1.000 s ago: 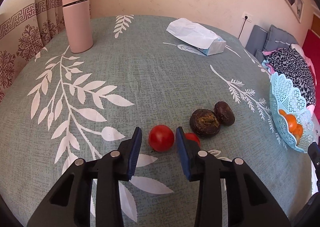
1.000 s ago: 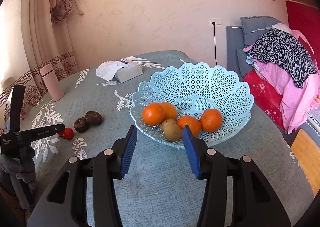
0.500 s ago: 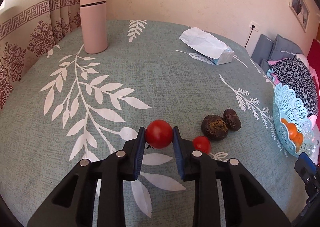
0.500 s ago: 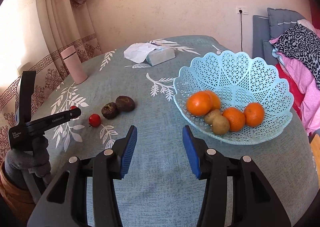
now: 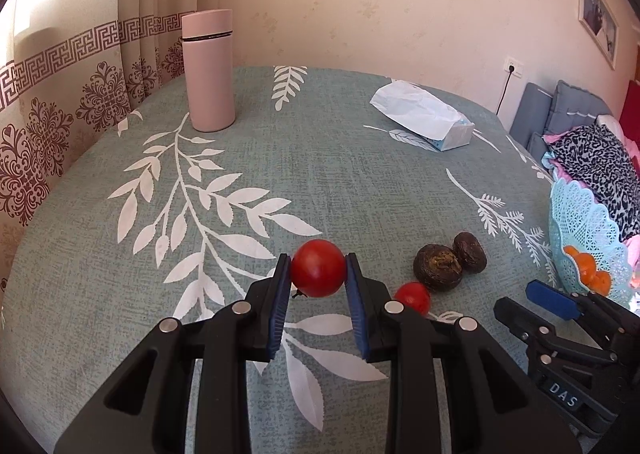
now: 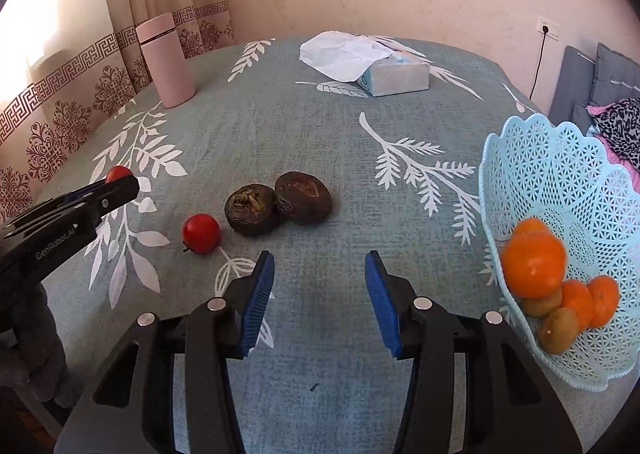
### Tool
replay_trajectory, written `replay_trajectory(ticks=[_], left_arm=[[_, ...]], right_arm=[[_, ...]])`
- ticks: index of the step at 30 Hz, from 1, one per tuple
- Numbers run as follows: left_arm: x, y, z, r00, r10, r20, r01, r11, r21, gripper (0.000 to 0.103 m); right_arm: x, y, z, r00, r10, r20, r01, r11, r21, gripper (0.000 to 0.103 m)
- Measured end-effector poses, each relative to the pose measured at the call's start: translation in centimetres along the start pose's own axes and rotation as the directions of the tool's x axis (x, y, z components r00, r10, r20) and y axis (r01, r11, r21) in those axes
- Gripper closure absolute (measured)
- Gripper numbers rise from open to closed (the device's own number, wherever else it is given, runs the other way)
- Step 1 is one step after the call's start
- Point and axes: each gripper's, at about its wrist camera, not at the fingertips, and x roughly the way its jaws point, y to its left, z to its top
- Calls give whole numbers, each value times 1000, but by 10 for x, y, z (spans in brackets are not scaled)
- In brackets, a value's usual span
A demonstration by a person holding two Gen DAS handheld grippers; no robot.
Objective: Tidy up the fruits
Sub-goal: 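Grasp a red tomato with the left tool while the right tool grasps a brown fruit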
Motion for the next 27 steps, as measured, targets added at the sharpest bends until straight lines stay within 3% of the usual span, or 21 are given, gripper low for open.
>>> replay_trajectory(ticks=[5, 15, 19, 22, 27], left_arm=[[-1, 5, 0, 1000, -9, -1, 9, 1000, -20, 76], [2, 6, 0, 1000, -18, -16, 18, 999, -26, 76], [4, 6, -1, 1000, -18, -23, 17, 1000, -23, 76], [6, 7, -1, 999, -20, -29, 19, 999, -28, 76], [5, 7, -1, 999, -23, -25, 23, 999, -27, 76]], right_arm=[[31, 1, 17, 999, -23, -38, 23, 1000, -9, 54], [57, 8, 43, 999, 25, -48, -25, 1000, 8, 54], [61, 9, 47, 998, 35, -44, -34, 999, 17, 54], [59, 10, 47, 998, 41, -39, -41, 999, 10, 63], [49, 7, 41, 999, 41, -26, -40, 999, 33, 63]])
